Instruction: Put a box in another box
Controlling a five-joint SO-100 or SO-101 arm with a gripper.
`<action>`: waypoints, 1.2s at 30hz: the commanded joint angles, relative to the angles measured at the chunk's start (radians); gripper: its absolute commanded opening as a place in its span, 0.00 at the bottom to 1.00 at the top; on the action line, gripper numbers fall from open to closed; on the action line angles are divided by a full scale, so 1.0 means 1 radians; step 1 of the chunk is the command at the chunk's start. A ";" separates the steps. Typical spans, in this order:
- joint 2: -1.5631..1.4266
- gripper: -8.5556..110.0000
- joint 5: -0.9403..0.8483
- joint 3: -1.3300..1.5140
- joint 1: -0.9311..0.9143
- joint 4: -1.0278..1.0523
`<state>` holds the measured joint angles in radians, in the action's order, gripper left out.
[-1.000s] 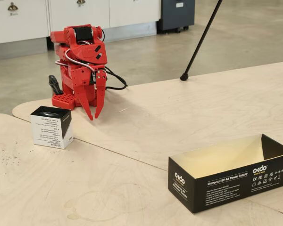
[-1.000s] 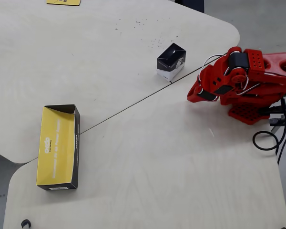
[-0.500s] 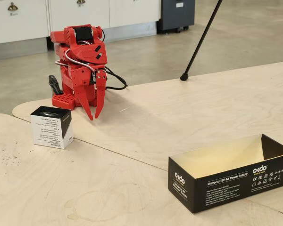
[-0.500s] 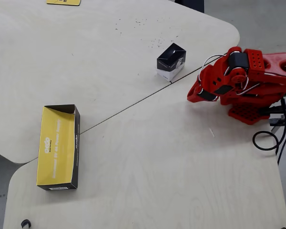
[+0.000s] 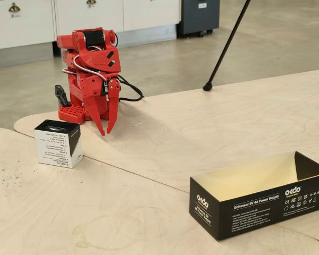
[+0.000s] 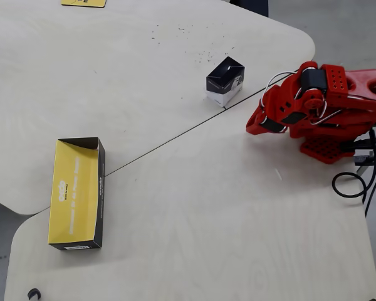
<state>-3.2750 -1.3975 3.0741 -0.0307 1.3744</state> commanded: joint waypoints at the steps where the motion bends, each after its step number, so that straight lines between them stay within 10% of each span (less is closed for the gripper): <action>1: 0.003 0.07 0.000 0.009 -0.003 0.011; 27: 0.003 0.07 -0.101 0.009 0.008 0.014; 36: 0.003 0.21 0.543 -0.184 0.158 -0.192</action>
<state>-3.2735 -1.0876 3.0450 0.0660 1.2226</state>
